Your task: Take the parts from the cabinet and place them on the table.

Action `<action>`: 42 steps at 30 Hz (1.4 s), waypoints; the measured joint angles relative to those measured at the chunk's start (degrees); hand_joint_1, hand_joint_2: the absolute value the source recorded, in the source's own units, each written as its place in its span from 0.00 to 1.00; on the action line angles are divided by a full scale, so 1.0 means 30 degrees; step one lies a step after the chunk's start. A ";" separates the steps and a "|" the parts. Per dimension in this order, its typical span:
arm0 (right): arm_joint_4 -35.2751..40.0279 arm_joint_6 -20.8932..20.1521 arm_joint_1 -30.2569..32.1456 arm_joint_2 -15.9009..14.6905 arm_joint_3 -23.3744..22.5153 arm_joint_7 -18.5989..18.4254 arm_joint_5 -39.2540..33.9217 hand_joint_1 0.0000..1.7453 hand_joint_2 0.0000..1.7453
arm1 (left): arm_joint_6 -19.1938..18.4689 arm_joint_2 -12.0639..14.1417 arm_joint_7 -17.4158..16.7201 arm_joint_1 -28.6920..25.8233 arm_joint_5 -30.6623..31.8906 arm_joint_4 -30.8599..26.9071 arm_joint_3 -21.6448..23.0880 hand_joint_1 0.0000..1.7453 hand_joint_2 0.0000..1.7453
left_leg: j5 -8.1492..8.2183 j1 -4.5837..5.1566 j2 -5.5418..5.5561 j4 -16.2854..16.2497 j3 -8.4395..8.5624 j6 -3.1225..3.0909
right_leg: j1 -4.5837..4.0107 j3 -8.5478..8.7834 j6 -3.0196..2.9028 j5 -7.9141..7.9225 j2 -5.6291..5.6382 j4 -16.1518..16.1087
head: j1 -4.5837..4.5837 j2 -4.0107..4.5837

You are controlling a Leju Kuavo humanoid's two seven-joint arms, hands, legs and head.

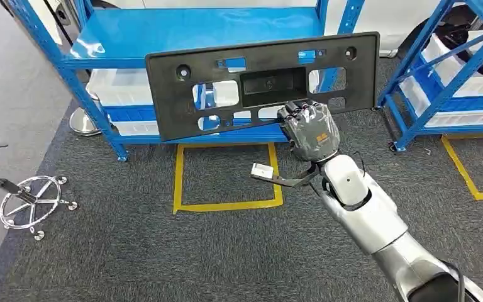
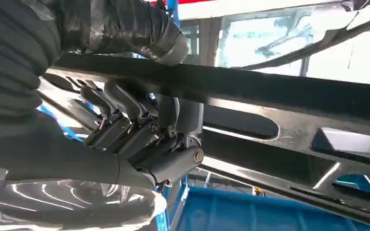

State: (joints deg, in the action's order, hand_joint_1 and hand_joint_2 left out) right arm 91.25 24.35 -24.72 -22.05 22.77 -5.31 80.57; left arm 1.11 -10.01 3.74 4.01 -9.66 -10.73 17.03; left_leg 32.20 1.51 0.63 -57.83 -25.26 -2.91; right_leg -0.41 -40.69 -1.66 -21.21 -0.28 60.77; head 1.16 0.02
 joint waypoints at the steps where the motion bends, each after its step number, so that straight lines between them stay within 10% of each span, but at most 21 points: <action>1: 0.0007 0.0007 0.0071 -0.0007 -0.0014 0.0000 0.0000 1.00 1.00 | -0.0015 0.0007 0.0015 -0.0098 0.0000 0.0000 0.0000 0.00 1.00 | 0.0135 0.0023 0.0029 0.0434 0.0170 0.0222 | 0.0080 -0.0008 0.0082 0.0251 -0.0040 -0.0140 | 0.0022 0.0000; 4: 0.0007 -0.0014 0.0211 -0.0035 -0.0021 -0.0029 -0.0007 1.00 1.00 | -0.0131 -0.0072 0.0074 -0.0230 -0.0007 0.0000 0.0000 0.00 1.00 | -0.0971 0.0005 -0.0021 0.0992 -0.0336 -0.0002 | 0.0081 -0.0127 0.0460 0.1209 -0.0022 -0.0917 | 0.0007 0.0000; 8: 0.0007 -0.0102 0.0248 -0.0080 -0.0109 -0.0131 -0.0022 1.00 1.00 | -0.0131 -0.0051 0.0124 -0.0095 0.0044 0.0000 0.0000 0.00 1.00 | -0.2236 -0.0161 -0.0188 0.1161 -0.1501 -0.0198 | 0.0408 -0.0773 0.0870 -0.3368 0.0085 0.2483 | 0.0008 0.0000; 9: 0.0007 -0.0102 0.0269 -0.0080 -0.0109 -0.0131 -0.0043 1.00 1.00 | -0.0124 -0.0051 0.0347 -0.0074 0.0044 0.0000 -0.0007 0.00 1.00 | -0.2390 -0.0178 -0.0190 0.1130 -0.1853 -0.0162 | 0.0500 -0.0910 0.1006 -0.3714 0.0083 0.3927 | -0.0007 0.0000; 11: 0.0036 -0.0138 0.0464 -0.0189 -0.0210 -0.0182 -0.0116 1.00 1.00 | -0.0007 -0.0051 0.0918 -0.0133 0.0036 0.0000 -0.0007 0.00 1.00 | -0.2813 -0.0259 -0.0261 0.0913 -0.2650 -0.0007 | 0.0709 -0.0843 0.1273 -0.2008 0.0079 0.5743 | -0.0007 0.0000; 13: 0.0145 -0.0364 0.0633 -0.0356 -0.0393 -0.0189 -0.0255 1.00 1.00 | 0.0007 -0.0044 0.1034 -0.0104 0.0029 0.0000 -0.0007 0.00 1.00 | -0.3116 -0.0495 -0.0506 0.0407 -0.3545 0.0217 | 0.0939 0.0450 0.1675 -0.0392 -0.0110 0.4795 | -0.0007 0.0000; 14: 0.0203 -0.0452 0.0627 -0.0357 -0.0423 -0.0189 -0.0350 1.00 1.00 | 0.0000 -0.0015 0.1042 -0.0075 0.0007 0.0000 -0.0015 0.00 1.00 | -0.3169 -0.0526 -0.0547 0.0091 -0.3868 0.0331 | 0.1063 0.1613 0.1901 -0.0816 -0.0561 0.3370 | 0.0007 0.0000; 15: 0.0290 -0.0561 0.0553 -0.0357 -0.0444 -0.0183 -0.0415 1.00 1.00 | -0.0021 0.0095 0.1042 -0.0024 -0.0007 -0.0007 -0.0015 0.00 1.00 | -0.3142 -0.0393 -0.0598 -0.0305 -0.4143 0.0516 | 0.0931 0.3226 0.2194 -0.2427 -0.1292 0.1097 | 0.0087 0.0000; 16: 0.0416 -0.0620 0.0548 -0.0357 -0.0452 -0.0175 -0.0415 1.00 1.00 | -0.0051 0.0073 0.1042 -0.0016 -0.0015 -0.0007 -0.0015 0.00 1.00 | -0.3146 -0.0374 -0.0694 -0.0567 -0.4214 0.0632 | 0.0807 0.4027 0.1576 -0.3591 -0.1173 -0.0399 | 0.0051 0.0000; 19: 0.0466 -0.0700 0.0583 -0.0364 -0.0525 -0.0168 -0.0430 1.00 1.00 | -0.0044 0.0131 0.1042 -0.0026 -0.0015 -0.0007 -0.0022 0.00 1.00 | -0.3436 -0.0402 -0.1202 -0.0628 -0.4333 0.0910 | 0.0846 0.3617 0.0972 -0.3557 -0.0663 -0.0300 | 0.0058 0.0000; 23: 0.0561 -0.0772 0.0616 -0.0364 -0.0532 -0.0168 -0.0518 1.00 1.00 | -0.0066 0.0138 0.1086 -0.0015 -0.0087 -0.0007 -0.0029 0.00 1.00 | -0.0308 -0.0486 -0.0336 -0.3991 -0.5413 0.1195 | 0.0719 0.3071 0.0392 -0.2971 -0.0097 -0.0276 | 0.0058 0.0000; 25: 0.0554 -0.0751 0.0752 -0.0364 -0.0554 -0.0168 -0.0575 1.00 1.00 | -0.0087 0.0138 0.1143 -0.0007 -0.0146 -0.0007 -0.0029 0.00 1.00 | 0.0397 -0.0445 -0.0324 -0.6208 -0.5912 0.1086 | 0.0527 0.2776 0.0305 -0.2744 0.0286 -0.0194 | 0.0058 0.0000; 28: 0.0568 -0.0751 0.0824 -0.0364 -0.0575 -0.0168 -0.0634 1.00 1.00 | -0.0145 0.0131 0.1043 0.0005 -0.0153 -0.0007 -0.0029 0.00 1.00 | -0.1160 -0.0258 -0.0047 -0.3695 -0.4025 0.0498 | 0.0212 0.2439 0.0261 -0.2533 0.1026 -0.0103 | 0.0058 0.0000; 30: 0.0597 -0.0750 0.0860 -0.0357 -0.0656 -0.0182 -0.0670 1.00 1.00 | -0.0211 0.0153 0.0983 -0.0073 -0.0131 -0.0007 -0.0029 0.00 1.00 | -0.1333 -0.0265 0.1222 -0.1293 -0.2681 -0.0319 | 0.0231 0.2356 0.0286 -0.2418 0.1326 -0.0136 | 0.0102 0.0000; 34: 0.0605 -0.0736 0.0935 -0.0364 -0.0699 -0.0204 -0.0678 1.00 1.00 | -0.0350 0.0102 0.0925 -0.0125 -0.0161 -0.0007 -0.0036 0.00 1.00 | -0.1730 -0.0041 0.0921 -0.0448 -0.2263 -0.0350 | 0.0626 0.2222 0.0847 -0.1995 0.2084 -0.0489 | 0.0058 0.0000; 35: 0.0627 -0.0743 0.0956 -0.0393 -0.0750 -0.0211 -0.0678 1.00 1.00 | -0.0357 0.0021 0.0853 -0.0094 -0.0175 -0.0007 -0.0036 0.00 1.00 | -0.1912 -0.0280 0.0593 0.0691 -0.1809 -0.0384 | 0.0448 0.2206 0.0906 -0.2036 0.1976 -0.0497 | 0.0058 0.0000; 36: 0.0648 -0.0736 0.0933 -0.0407 -0.0794 -0.0211 -0.0678 1.00 1.00 | -0.0342 0.0022 0.0786 -0.0139 -0.0153 -0.0007 -0.0036 0.00 1.00 | -0.2075 -0.0275 0.0292 0.0831 -0.1749 -0.0247 | 0.0419 0.1995 0.0979 -0.2264 0.1079 -0.0278 | 0.0095 0.0000; 39: 0.0656 -0.0729 0.0901 -0.0452 -0.0845 -0.0197 -0.0678 1.00 1.00 | -0.0342 0.0029 0.0809 -0.0233 -0.0189 -0.0007 -0.0044 0.00 1.00 | -0.2099 -0.0303 -0.0345 0.0886 -0.1830 -0.0245 | 0.0598 0.0258 0.1301 -0.4242 0.0258 0.3467 | 0.0109 0.0000; 42: 0.0656 -0.0787 0.0917 -0.0503 -0.0845 -0.0160 -0.0678 1.00 1.00 | -0.0342 0.0036 0.0809 -0.0256 -0.0219 -0.0007 -0.0051 0.00 1.00 | -0.1911 -0.0389 -0.0979 0.0501 -0.2007 -0.0057 | 0.0893 0.0232 0.1656 -0.3514 0.0055 0.3624 | 0.0102 0.0000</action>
State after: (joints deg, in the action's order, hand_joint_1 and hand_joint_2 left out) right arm 93.22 21.99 -21.97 -23.56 20.24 -5.79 78.53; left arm 0.09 -9.90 6.16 3.24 -10.32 -10.75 16.87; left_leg 26.46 0.34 -2.31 -56.32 -31.28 -3.08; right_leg 2.27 -40.00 3.30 -31.75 -0.12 71.64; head 1.46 0.02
